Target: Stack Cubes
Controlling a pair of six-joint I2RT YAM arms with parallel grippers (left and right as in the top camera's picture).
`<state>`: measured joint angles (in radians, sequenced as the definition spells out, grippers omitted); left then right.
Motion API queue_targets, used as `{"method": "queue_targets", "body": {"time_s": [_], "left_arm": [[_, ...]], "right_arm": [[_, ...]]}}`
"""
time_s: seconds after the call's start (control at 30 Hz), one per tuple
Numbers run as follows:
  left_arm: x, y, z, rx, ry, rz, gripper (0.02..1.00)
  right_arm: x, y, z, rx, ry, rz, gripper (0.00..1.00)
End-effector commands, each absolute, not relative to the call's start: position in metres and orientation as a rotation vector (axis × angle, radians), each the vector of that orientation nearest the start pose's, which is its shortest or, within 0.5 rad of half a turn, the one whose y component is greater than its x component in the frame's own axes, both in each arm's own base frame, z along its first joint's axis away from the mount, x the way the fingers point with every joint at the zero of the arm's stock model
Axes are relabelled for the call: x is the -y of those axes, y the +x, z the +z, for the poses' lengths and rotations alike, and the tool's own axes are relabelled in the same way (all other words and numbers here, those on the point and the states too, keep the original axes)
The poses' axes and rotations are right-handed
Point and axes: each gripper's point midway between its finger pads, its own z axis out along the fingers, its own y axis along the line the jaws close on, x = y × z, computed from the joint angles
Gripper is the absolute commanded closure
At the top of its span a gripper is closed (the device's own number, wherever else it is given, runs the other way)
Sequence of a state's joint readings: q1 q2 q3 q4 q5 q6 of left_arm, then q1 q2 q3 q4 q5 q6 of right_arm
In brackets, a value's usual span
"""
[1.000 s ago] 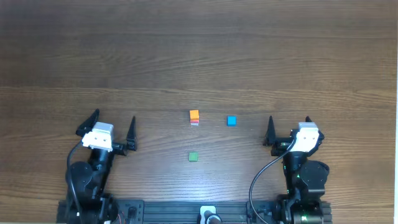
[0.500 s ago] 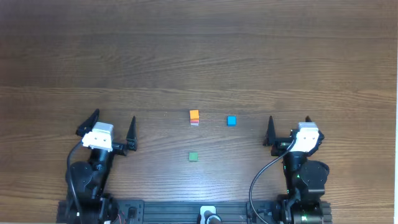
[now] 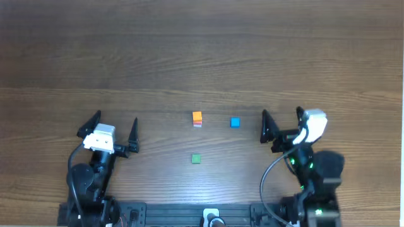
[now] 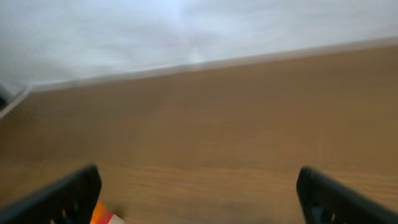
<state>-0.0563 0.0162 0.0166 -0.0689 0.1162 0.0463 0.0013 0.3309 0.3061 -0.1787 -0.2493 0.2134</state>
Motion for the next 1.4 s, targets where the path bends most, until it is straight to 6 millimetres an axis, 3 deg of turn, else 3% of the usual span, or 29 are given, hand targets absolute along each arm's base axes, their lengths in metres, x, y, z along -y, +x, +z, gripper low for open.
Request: {"method": "queue_targets", "body": {"time_s": [0.03, 0.27, 0.6, 0.8, 0.97, 1.13, 1.4], "left_arm": [[0.034, 0.244, 0.159, -1.626, 0.192, -0.088, 0.018], [0.034, 0.244, 0.159, -1.626, 0.192, -0.088, 0.018], [0.034, 0.244, 0.159, -1.626, 0.192, -0.088, 0.018], [0.034, 0.244, 0.159, -1.626, 0.192, -0.088, 0.018], [0.034, 0.244, 0.159, -1.626, 0.192, -0.088, 0.018], [0.034, 0.244, 0.159, -1.626, 0.192, -0.088, 0.018], [0.034, 0.244, 0.159, -1.626, 0.192, -0.088, 0.018]], "right_arm": [[-0.079, 0.261, 0.235, -1.920, -0.109, 0.591, 0.007], [-0.129, 0.265, 0.222, -2.214, -0.228, 0.684, 0.009], [-0.209, 0.228, 0.159, -2.599, -0.270, 0.744, 0.009], [-0.219, 0.190, 0.119, -2.809, -0.145, 0.550, 0.007], [-0.226, 0.169, 0.100, -2.884, -0.076, 0.440, 0.009], [-0.234, 0.163, 0.085, -2.932, -0.065, 0.382, 0.007], [-0.255, 0.171, 0.066, -2.990, -0.035, 0.242, 0.009]]}}
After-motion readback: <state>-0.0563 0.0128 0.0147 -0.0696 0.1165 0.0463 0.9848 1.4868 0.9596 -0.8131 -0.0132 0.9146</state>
